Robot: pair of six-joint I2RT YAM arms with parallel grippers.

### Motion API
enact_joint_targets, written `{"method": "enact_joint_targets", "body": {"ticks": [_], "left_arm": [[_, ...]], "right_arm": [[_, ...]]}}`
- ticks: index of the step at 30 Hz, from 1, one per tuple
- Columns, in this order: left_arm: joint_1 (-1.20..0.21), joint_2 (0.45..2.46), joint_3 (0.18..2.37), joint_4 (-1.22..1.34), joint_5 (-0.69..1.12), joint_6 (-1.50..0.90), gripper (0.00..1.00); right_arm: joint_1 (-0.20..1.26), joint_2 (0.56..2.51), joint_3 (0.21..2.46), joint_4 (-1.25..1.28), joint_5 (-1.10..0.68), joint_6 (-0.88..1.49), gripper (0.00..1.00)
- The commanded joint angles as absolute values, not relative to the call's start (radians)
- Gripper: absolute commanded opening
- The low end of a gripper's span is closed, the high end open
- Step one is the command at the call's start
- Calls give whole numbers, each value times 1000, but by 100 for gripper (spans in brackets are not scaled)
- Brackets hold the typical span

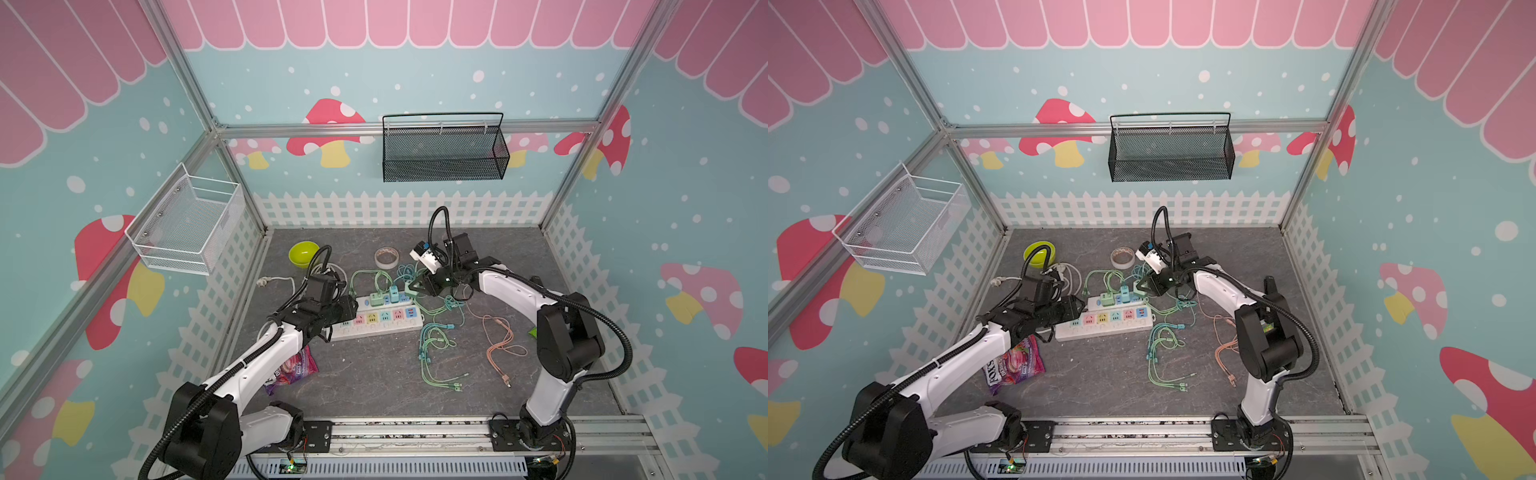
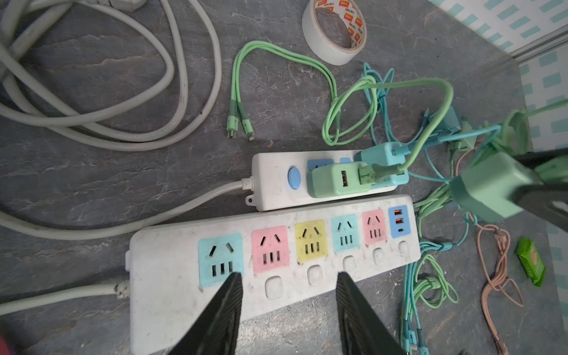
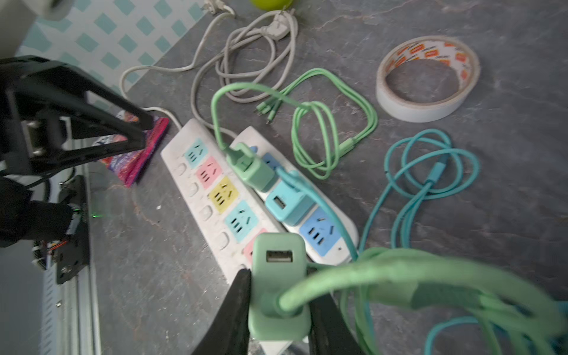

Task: Insert plugs into power strip
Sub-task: Shake the plug.

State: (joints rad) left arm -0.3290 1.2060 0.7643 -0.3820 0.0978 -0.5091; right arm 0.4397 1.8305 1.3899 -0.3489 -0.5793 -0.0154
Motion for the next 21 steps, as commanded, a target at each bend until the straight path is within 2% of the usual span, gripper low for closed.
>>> {"method": "enact_joint_targets", "body": {"ticks": [1, 11, 21], "left_arm": [[-322, 1176, 746, -364, 98, -518, 49], [-307, 1117, 714, -374, 97, -517, 50], [-300, 1094, 701, -375, 112, -518, 50]], "right_arm": [[439, 1890, 1485, -384, -412, -57, 0], [438, 2010, 1661, -360, -303, -134, 0], [439, 2021, 1775, -345, -362, -207, 0]]}}
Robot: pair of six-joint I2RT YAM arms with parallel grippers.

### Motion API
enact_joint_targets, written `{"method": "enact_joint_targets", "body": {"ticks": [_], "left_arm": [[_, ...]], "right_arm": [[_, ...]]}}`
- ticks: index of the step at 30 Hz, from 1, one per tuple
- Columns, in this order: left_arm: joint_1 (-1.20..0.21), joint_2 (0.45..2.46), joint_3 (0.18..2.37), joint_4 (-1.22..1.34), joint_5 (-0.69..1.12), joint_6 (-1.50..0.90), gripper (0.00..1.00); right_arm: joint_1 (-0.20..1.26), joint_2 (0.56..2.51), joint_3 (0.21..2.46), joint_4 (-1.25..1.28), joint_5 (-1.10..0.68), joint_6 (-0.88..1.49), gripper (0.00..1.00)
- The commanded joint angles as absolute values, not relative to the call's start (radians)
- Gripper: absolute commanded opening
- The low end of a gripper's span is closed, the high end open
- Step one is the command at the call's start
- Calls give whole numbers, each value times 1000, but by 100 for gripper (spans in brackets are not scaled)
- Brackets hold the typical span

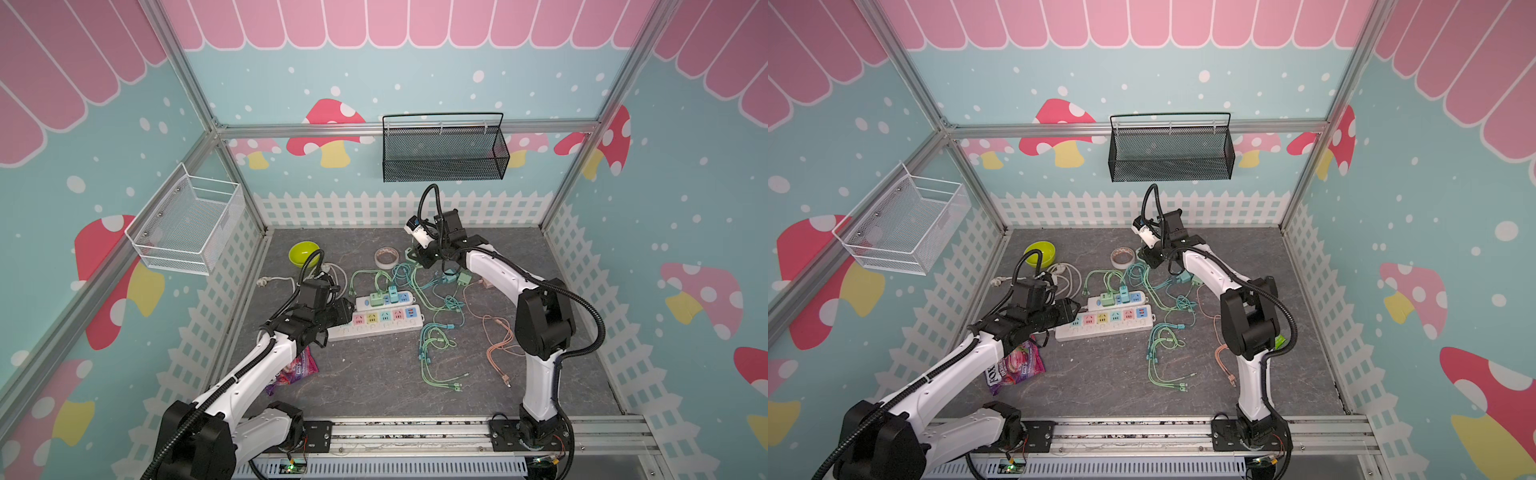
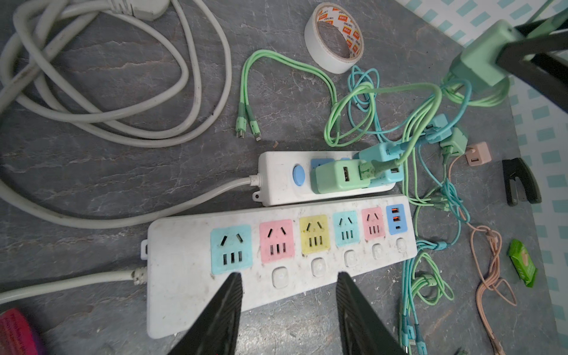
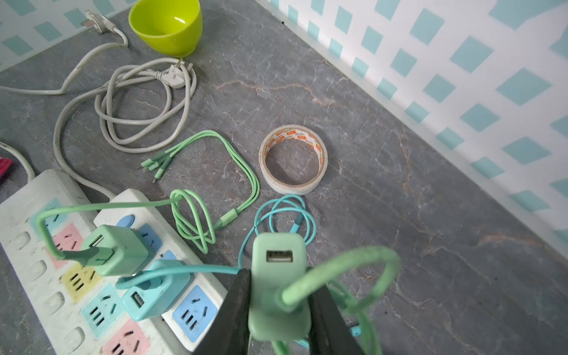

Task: Insert plugs into power strip
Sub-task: Shake the plug.

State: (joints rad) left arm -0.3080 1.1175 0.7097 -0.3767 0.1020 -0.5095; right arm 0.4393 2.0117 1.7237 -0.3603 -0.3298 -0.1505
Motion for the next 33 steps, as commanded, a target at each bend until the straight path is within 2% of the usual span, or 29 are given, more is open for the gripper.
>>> {"method": "enact_joint_targets", "body": {"ticks": [1, 15, 33], "left_arm": [[-300, 1092, 701, -374, 114, -518, 50], [-294, 1050, 690, -380, 134, -524, 50], [-290, 1081, 670, -343, 169, -540, 50]], "right_arm": [[439, 2023, 1796, -357, -375, -218, 0], [422, 2112, 2215, -514, -380, -281, 0], [407, 2096, 2227, -451, -375, -298, 0]]}}
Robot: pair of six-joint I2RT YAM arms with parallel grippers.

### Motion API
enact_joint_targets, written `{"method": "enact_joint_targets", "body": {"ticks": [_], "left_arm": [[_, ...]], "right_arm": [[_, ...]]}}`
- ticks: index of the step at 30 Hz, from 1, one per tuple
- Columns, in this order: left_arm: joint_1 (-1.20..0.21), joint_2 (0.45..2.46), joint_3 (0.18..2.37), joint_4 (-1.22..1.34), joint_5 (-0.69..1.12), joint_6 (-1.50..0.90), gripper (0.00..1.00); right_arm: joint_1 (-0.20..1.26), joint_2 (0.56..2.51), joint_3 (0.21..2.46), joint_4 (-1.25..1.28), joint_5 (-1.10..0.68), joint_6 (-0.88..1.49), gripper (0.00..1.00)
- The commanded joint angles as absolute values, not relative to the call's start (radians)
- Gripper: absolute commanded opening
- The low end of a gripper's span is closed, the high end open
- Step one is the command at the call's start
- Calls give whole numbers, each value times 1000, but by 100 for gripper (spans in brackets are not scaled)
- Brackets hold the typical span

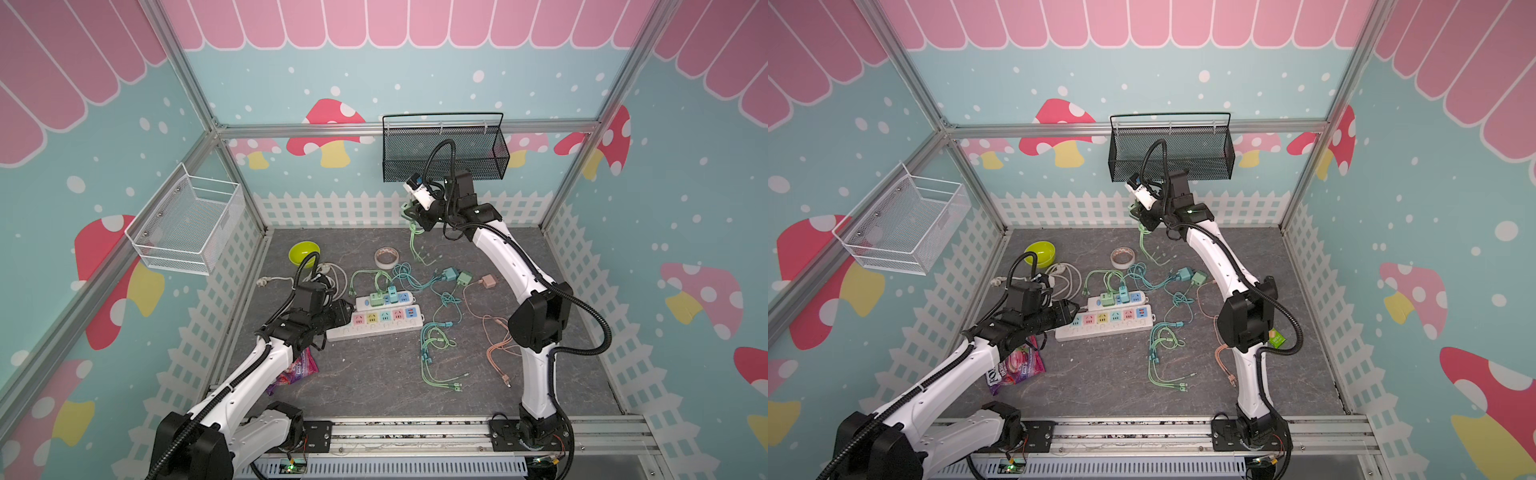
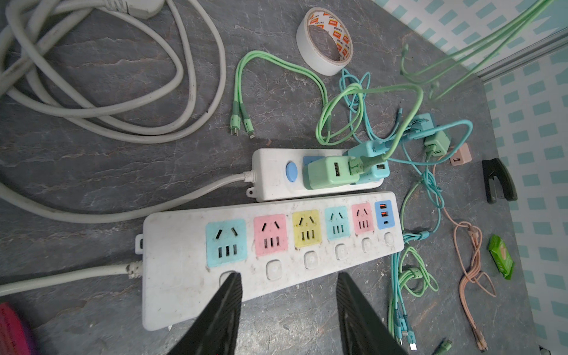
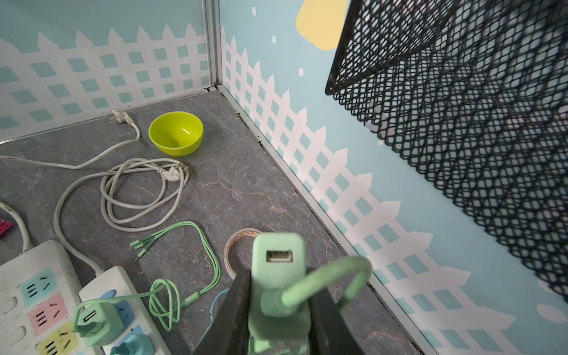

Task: Insert plugs into power strip
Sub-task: Shake the plug.

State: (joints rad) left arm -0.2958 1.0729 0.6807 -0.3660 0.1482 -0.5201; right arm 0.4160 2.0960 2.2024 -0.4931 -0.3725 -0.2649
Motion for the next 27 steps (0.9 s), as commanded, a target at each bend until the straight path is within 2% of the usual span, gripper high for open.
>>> {"method": "enact_joint_targets", "body": {"ticks": [1, 7, 18, 27], "left_arm": [[-290, 1081, 670, -343, 170, -540, 50], [-288, 1095, 667, -339, 171, -540, 50], [-275, 1206, 705, -310, 166, -540, 51], [-262, 1350, 741, -246, 177, -549, 50]], "right_arm": [[404, 2101, 2232, -451, -377, -296, 0], [400, 2096, 2148, -460, -414, -300, 0], [398, 1838, 1581, -205, -571, -300, 0], [372, 1743, 1408, -136, -617, -300, 0]]}}
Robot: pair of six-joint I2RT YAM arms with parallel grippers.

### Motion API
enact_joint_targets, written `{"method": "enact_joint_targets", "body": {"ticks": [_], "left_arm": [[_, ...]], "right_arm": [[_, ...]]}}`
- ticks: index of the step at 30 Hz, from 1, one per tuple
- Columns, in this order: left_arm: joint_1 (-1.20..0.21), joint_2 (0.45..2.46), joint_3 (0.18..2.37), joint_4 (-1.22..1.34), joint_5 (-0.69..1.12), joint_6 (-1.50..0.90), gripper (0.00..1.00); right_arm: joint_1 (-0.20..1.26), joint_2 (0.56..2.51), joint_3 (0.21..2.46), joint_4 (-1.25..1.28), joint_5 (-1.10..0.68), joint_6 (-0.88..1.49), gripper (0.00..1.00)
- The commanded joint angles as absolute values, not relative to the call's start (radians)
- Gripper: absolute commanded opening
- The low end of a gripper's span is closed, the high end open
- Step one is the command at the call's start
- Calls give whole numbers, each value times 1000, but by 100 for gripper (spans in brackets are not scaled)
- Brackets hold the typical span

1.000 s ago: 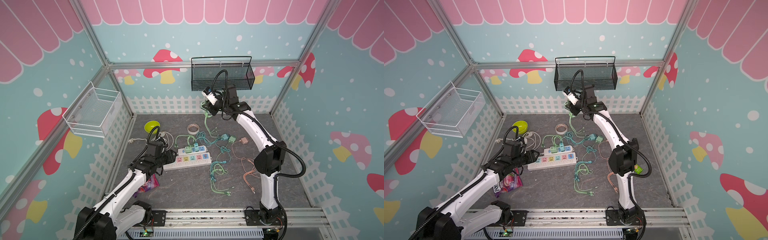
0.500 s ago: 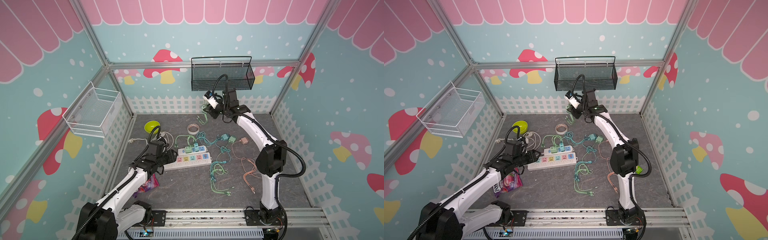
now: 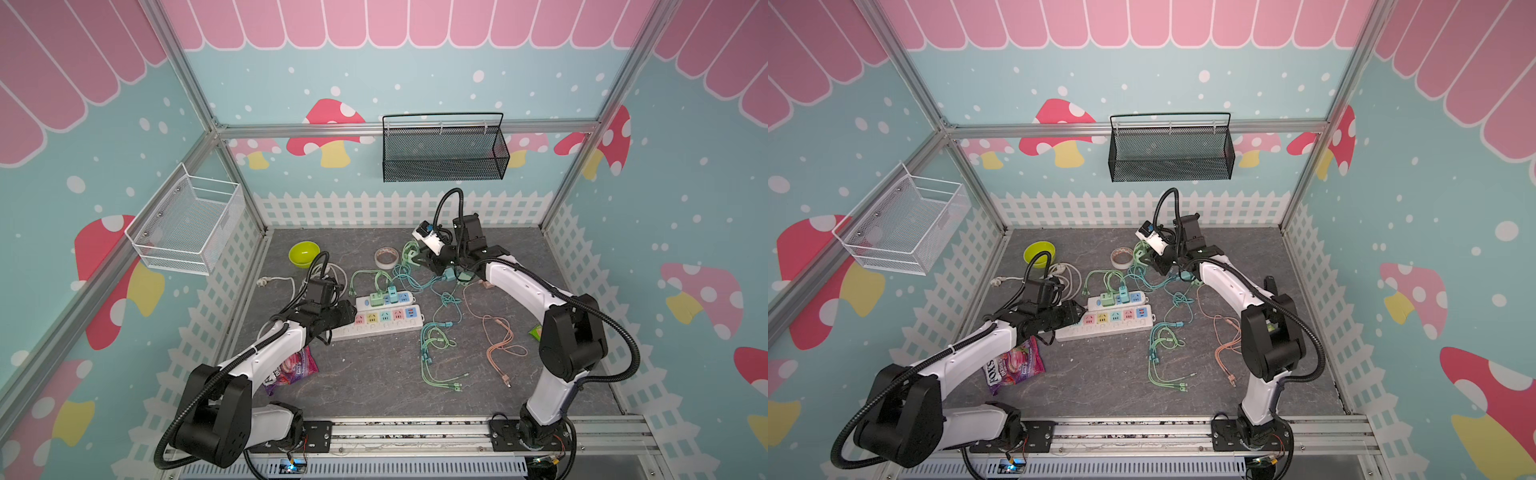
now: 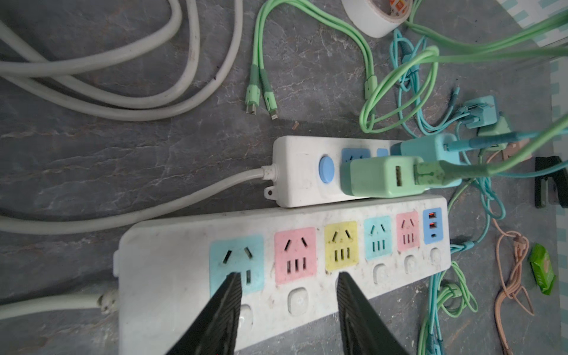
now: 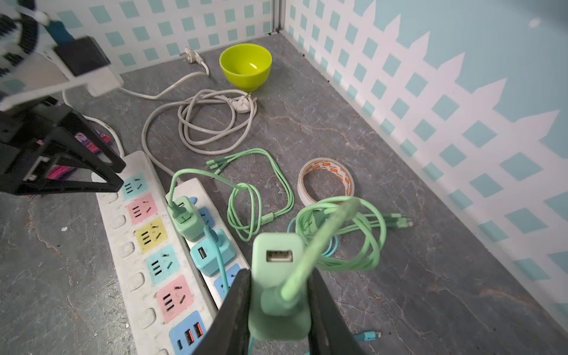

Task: Insert plugs into power strip
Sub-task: Shake the plug, then rotate the socket at the center of the table.

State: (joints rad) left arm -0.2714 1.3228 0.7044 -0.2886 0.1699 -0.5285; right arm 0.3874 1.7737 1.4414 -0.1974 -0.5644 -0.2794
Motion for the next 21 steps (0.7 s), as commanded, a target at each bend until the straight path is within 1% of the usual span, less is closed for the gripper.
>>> {"method": "enact_joint_targets", "body": {"ticks": [1, 12, 17, 21], "left_arm": [[-261, 1363, 745, -241, 175, -551, 50], [-233, 1497, 811, -192, 174, -566, 49], [-233, 1562, 849, -166, 215, -568, 45], [-233, 1598, 871, -153, 239, -572, 44]], "right_arm": [[368, 1734, 1393, -132, -626, -300, 0], [351, 1633, 1207, -109, -834, -342, 0], [352, 1614, 1148, -84, -852, -360, 0], [356, 1636, 1120, -46, -846, -357, 0]]}}
